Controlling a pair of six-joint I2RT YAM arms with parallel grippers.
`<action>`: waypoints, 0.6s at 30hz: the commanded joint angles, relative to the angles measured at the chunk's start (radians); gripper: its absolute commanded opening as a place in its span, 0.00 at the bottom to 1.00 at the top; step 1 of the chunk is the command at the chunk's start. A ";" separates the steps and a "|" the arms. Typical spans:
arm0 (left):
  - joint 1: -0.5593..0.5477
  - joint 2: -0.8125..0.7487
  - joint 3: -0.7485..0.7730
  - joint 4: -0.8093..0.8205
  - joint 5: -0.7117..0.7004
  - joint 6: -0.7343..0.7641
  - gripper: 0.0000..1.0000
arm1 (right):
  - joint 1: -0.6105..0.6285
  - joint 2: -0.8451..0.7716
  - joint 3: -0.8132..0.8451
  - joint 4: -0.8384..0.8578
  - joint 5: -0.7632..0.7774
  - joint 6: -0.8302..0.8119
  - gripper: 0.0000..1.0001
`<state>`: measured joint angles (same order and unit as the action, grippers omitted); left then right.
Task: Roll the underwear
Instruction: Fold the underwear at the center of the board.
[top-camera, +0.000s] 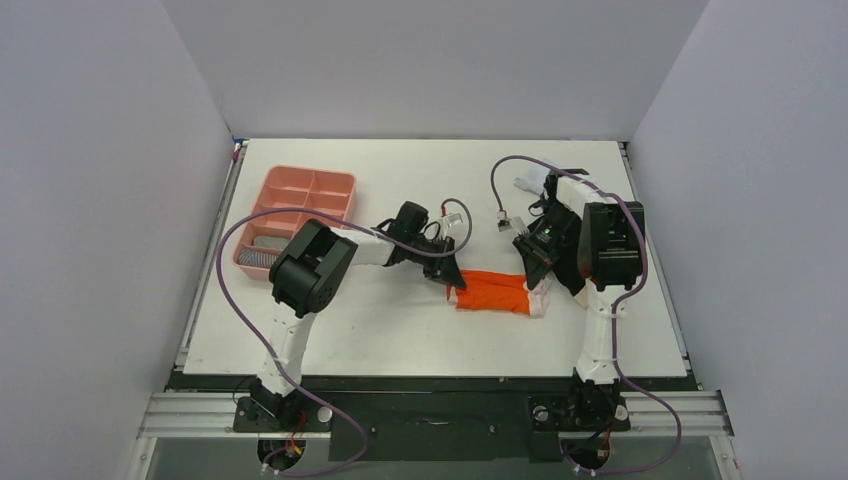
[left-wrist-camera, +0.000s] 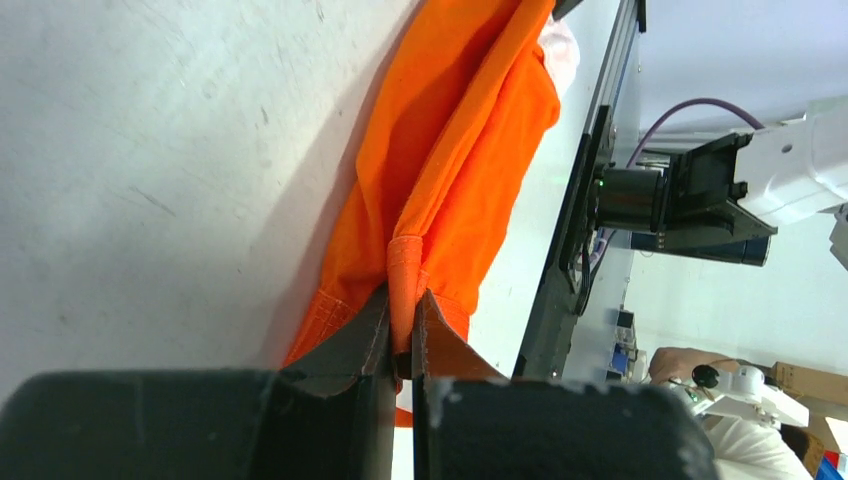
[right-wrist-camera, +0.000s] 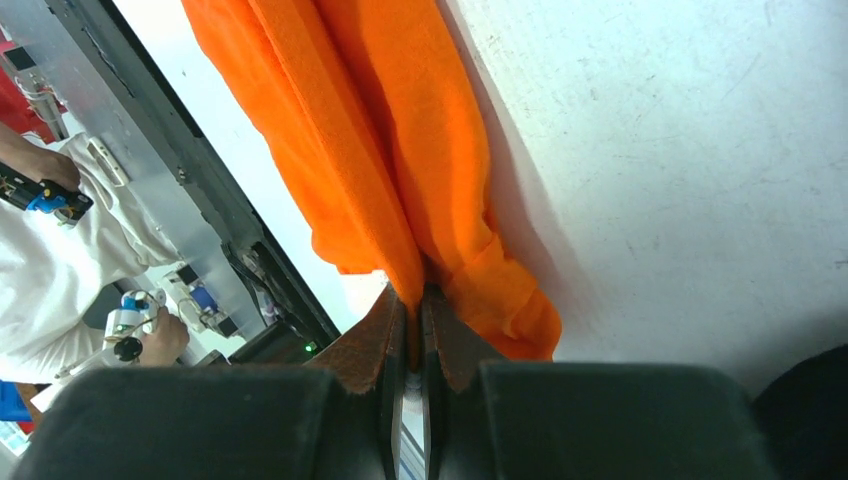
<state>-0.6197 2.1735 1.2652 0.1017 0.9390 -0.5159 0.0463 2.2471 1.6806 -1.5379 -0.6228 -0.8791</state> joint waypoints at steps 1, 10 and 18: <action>0.011 0.028 0.069 0.010 -0.030 -0.018 0.01 | -0.009 -0.006 0.027 0.001 0.056 -0.014 0.00; 0.011 0.031 0.100 -0.049 -0.080 0.037 0.20 | -0.011 -0.029 0.011 0.053 0.096 0.012 0.00; 0.009 0.014 0.103 -0.092 -0.128 0.083 0.22 | -0.011 -0.087 0.011 0.070 0.113 0.024 0.00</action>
<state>-0.6186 2.1975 1.3396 0.0483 0.8623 -0.4839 0.0452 2.2478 1.6814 -1.4944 -0.5480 -0.8516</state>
